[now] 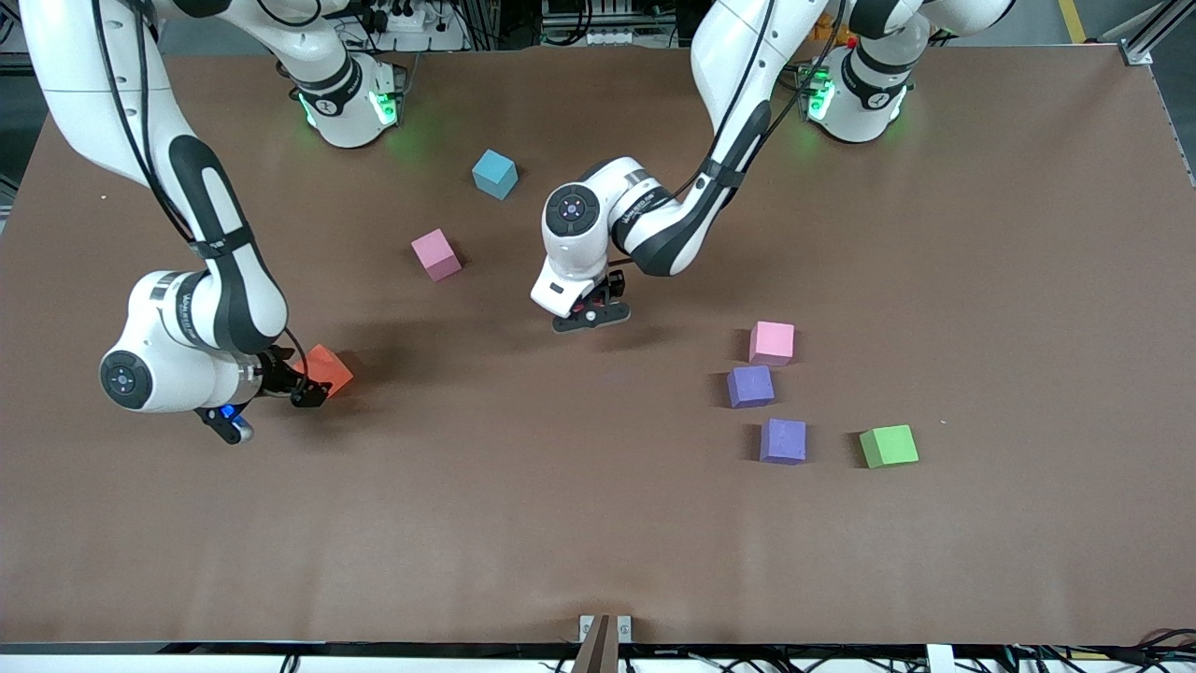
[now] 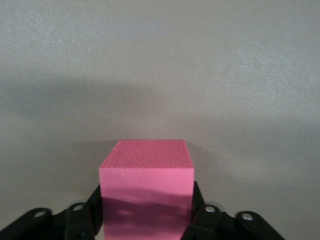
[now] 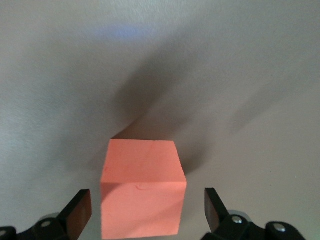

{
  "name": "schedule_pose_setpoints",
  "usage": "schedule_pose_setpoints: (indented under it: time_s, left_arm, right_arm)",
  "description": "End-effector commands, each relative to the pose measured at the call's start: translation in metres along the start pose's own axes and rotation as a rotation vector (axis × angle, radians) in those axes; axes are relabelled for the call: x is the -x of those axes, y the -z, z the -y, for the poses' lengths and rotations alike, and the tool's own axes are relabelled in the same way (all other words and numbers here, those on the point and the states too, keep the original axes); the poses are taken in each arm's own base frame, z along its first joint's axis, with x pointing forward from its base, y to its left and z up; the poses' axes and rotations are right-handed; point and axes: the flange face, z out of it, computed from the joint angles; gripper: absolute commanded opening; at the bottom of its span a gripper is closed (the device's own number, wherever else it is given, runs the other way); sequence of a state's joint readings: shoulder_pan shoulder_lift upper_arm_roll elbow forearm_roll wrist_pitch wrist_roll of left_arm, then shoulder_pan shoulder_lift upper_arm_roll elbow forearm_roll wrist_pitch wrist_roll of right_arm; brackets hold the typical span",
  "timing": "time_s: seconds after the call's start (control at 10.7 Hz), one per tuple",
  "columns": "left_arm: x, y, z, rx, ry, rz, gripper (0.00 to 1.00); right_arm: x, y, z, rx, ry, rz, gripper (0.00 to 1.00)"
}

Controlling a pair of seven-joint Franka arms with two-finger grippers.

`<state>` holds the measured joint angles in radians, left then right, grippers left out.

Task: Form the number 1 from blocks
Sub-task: 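Place the red cube with the left gripper while the right gripper lifts the orange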

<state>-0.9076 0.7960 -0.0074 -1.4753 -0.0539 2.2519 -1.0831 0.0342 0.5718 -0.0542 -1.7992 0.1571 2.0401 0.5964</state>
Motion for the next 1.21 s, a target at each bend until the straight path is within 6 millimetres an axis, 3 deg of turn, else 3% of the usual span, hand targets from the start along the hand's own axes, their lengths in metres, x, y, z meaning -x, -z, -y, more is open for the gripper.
schedule_pose_setpoints:
  time_s: [0.0,0.19,0.37,0.56,0.65,0.93,1.12]
  left_arm:
    - [0.011,0.007,0.004,-0.011,-0.001,0.005,0.00]
    - [0.042,0.026,0.019,-0.023,-0.042,0.032,0.00]
    - [0.090,0.039,0.033,-0.039,-0.103,0.070,0.00]
    - [0.132,0.036,0.046,-0.073,-0.159,0.092,0.00]
    - [0.150,0.030,0.049,-0.086,-0.179,0.108,0.00]
    - [0.195,0.022,0.045,-0.095,-0.203,0.135,0.00]
    - [0.215,0.020,0.040,-0.079,-0.208,0.142,0.00]
  right_arm:
    - [0.003,-0.012,-0.006,-0.006,0.030,0.022,1.00]
    - [0.002,-0.020,-0.010,-0.012,0.040,0.010,1.00]
    - [0.001,-0.026,-0.007,-0.016,0.042,0.000,1.00]
    - [0.000,-0.026,-0.005,-0.017,0.046,-0.005,0.66]
    - [0.002,-0.022,-0.001,-0.019,0.076,-0.011,0.58]
    - [0.007,0.006,0.017,-0.031,0.220,-0.062,0.52]
    - [0.024,0.042,0.030,-0.036,0.376,-0.126,0.53]
